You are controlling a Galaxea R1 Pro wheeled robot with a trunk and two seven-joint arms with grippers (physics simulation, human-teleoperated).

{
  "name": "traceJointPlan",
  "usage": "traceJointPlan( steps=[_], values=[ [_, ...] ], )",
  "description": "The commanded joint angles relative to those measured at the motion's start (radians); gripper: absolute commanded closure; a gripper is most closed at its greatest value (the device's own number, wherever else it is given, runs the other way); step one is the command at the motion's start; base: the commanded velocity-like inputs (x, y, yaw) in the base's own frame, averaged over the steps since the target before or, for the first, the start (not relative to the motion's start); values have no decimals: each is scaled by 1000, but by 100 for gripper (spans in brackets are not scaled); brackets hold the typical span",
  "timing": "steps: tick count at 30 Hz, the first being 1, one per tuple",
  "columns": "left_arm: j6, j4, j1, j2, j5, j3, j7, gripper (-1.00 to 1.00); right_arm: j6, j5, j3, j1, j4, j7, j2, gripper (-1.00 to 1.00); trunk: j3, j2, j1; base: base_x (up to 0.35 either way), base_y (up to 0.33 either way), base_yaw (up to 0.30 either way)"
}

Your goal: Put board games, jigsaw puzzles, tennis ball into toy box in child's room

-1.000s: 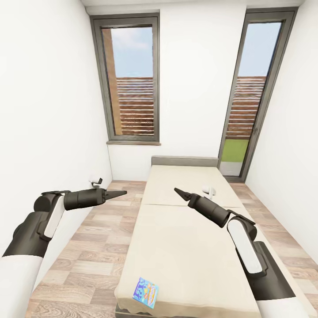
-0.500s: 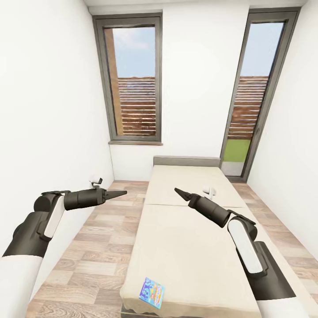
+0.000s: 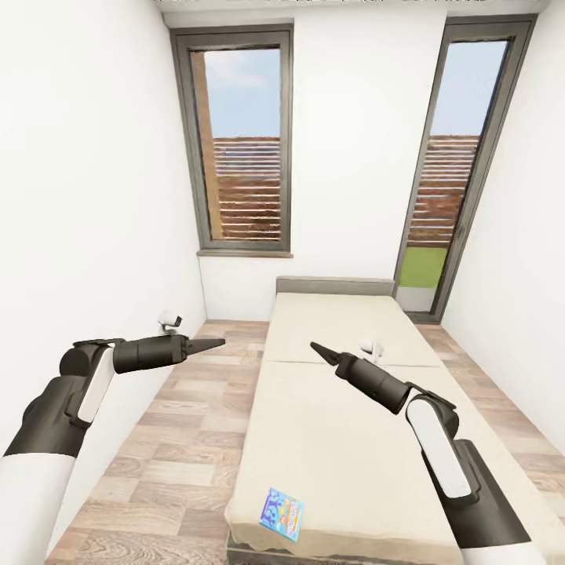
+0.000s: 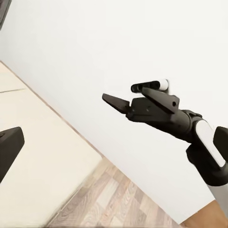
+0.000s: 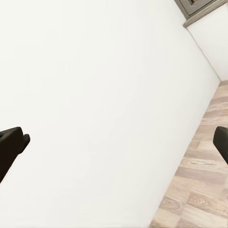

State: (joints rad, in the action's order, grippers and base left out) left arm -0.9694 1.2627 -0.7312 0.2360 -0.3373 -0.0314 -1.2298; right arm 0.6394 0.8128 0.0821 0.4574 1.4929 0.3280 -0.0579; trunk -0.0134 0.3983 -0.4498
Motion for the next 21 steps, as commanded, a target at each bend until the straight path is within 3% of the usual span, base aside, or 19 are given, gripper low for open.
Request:
traceJointPlan(
  steps=[1, 21],
  values=[
    [-7, 0, -1, 1, -3, 0, -1, -100, 4, 6, 0, -4, 1, 0, 0, -100, -1, 2, 0, -181, 144, 0],
    [-6, 0, -1, 2, -2, -22, -1, -100, 3, 16, 1, -43, 5, 0, 1, -100, -1, 2, 0, -122, 91, 0]
  ],
)
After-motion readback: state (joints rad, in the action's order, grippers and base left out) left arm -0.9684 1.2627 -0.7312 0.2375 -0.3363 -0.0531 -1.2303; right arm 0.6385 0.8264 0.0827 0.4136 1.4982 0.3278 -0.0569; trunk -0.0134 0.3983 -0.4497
